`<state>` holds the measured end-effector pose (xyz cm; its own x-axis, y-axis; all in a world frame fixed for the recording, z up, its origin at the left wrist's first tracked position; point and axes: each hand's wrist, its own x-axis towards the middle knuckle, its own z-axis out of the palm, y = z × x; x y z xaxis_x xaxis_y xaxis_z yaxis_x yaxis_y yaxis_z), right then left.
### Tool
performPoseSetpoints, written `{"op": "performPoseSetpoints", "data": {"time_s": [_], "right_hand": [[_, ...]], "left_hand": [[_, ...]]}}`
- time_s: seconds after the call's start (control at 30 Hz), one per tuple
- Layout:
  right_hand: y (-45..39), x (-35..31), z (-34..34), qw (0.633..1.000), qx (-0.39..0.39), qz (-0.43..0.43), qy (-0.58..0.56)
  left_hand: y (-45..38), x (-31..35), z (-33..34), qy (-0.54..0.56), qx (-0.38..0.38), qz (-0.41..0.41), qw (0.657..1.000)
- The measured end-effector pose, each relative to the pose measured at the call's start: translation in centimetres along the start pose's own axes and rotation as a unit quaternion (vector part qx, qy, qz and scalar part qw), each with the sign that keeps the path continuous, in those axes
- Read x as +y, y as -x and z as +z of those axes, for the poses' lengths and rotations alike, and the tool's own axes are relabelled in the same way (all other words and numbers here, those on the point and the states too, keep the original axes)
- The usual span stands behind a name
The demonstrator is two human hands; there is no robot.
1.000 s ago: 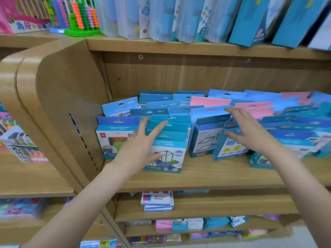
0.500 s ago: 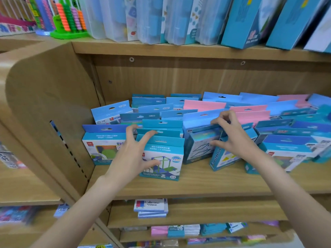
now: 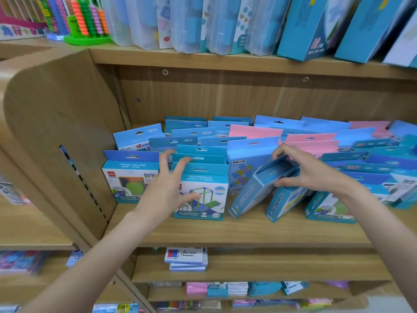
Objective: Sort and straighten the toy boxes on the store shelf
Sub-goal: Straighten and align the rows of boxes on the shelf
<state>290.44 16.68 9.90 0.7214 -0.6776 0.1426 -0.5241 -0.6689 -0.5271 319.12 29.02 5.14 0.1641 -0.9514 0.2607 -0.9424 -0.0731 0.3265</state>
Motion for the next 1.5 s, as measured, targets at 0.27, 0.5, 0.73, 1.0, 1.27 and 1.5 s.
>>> {"op": "performPoseSetpoints", "data": {"time_s": [0.27, 0.5, 0.73, 1.0, 1.27, 1.5], "right_hand": [[-0.2, 0.2, -0.3, 0.999, -0.018, -0.04, -0.01], [-1.2, 0.0, 0.4, 0.994, -0.065, -0.018, 0.083], [-1.1, -1.0, 0.5, 0.991, -0.03, -0.059, 0.114], [-0.9, -0.5, 1.0, 0.987, -0.005, -0.076, 0.14], [3.3, -0.1, -1.3, 0.992, 0.071, 0.059, 0.081], [4.6, 0.7, -1.3, 0.957, -0.011, 0.064, 0.281]], "left_hand": [[-0.6, 2.1, 1.7, 0.037, 0.054, -0.02, 0.998], [0.4, 2.7, 2.5, 0.047, 0.09, 0.001, 0.995], [0.0, 1.6, 2.6, 0.056, 0.058, 0.027, 0.996], [3.5, -0.3, 3.5, 0.027, 0.143, 0.105, 0.984], [3.2, -0.7, 3.3, -0.005, 0.161, 0.141, 0.977], [2.1, 0.7, 3.2, -0.024, 0.18, 0.171, 0.968]]}}
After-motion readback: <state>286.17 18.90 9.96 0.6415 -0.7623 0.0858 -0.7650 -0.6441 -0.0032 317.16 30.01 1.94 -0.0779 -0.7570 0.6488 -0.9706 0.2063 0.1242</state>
